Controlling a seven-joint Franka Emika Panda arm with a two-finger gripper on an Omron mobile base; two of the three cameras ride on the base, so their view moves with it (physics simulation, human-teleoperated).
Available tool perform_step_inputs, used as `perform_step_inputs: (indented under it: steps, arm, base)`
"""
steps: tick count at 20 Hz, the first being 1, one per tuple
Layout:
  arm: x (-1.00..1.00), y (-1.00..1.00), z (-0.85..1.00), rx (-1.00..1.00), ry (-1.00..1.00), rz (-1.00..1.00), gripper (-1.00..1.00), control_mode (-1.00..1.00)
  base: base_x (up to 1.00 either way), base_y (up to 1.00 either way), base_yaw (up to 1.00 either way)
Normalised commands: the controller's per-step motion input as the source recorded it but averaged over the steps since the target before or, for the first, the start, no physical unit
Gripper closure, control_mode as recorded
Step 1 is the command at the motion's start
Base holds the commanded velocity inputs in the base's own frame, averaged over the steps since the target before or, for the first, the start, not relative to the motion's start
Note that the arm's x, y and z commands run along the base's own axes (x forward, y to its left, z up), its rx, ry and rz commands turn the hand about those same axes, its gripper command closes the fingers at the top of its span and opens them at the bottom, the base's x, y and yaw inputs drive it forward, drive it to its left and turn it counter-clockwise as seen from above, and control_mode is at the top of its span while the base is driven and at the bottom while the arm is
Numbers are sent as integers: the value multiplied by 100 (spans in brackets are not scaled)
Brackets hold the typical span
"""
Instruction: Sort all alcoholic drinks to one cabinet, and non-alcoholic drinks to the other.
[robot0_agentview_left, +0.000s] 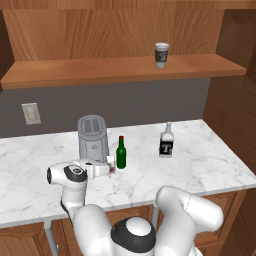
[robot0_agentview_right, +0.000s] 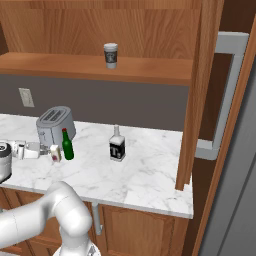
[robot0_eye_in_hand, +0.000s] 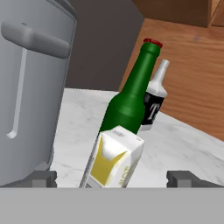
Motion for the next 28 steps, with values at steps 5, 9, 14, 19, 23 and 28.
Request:
perform_step_inputs:
  steps: [5,9,14,19,23,28]
  arm:
    - [0,-6,-8,-2,0,0,-100,-100]
    - [-6,-8,-7,0,0,0,-100,-100]
    - [-22,-11,-6,0,0,0,-100,-100]
    - [-22,-14,-1,0,0,0,-100,-100]
    - [-1,-14,0,0,0,0,-100,-100]
    - [0,-3,0,0,0,0,-100,-100]
  base:
    - [0,0,0]
    - [0,0,0]
    - [0,0,0]
    - [0,0,0]
    - [0,0,0]
    - [0,0,0]
